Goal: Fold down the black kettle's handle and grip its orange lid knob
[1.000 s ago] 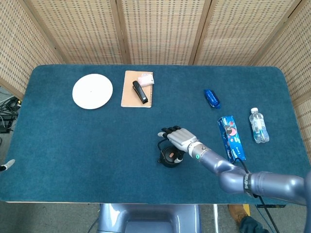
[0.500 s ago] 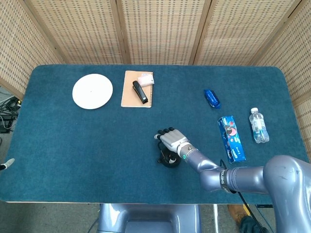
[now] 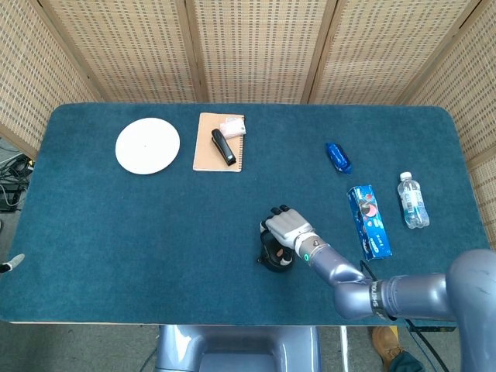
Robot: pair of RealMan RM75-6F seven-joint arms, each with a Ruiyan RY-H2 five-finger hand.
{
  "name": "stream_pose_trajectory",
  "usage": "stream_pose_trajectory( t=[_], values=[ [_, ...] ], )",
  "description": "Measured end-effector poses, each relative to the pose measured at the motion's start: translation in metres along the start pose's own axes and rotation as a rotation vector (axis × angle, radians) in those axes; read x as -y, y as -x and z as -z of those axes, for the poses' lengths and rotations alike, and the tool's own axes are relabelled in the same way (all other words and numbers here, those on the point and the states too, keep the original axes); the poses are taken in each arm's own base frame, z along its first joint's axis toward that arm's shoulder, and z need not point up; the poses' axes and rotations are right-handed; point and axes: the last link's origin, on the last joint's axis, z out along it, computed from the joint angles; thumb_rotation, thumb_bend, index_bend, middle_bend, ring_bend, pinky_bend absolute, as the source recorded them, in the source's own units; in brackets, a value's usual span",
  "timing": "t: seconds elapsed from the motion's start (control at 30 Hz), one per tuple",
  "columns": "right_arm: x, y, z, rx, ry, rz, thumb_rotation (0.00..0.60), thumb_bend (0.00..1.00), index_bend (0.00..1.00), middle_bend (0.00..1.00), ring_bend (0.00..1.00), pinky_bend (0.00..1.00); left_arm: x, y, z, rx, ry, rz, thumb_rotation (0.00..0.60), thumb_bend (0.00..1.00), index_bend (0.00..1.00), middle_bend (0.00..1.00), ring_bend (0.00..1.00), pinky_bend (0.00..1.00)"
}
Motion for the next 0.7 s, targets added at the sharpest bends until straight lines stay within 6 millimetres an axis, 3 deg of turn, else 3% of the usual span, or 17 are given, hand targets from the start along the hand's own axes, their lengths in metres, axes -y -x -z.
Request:
stream_pose_trajectory(
  t=[0.3,0.7],
  values=[
    [-0.019,-0.005,0.048,-0.019,0.001,0.032,0.6,0.0,0.3,0.32,0.0,0.0,-0.002,-0.001,0.002,-0.001,0.01,0.001,0.6,0.0,0.0,0.0,0.0,0.0],
    [-0.039,0.03,0.077,-0.045,-0.077,0.089,0.6,0.0,0.29,0.3,0.0,0.0,-0.007,-0.002,0.006,-0.007,0.027,0.001,0.6,0.0,0.0,0.0,0.0,0.0]
  ],
)
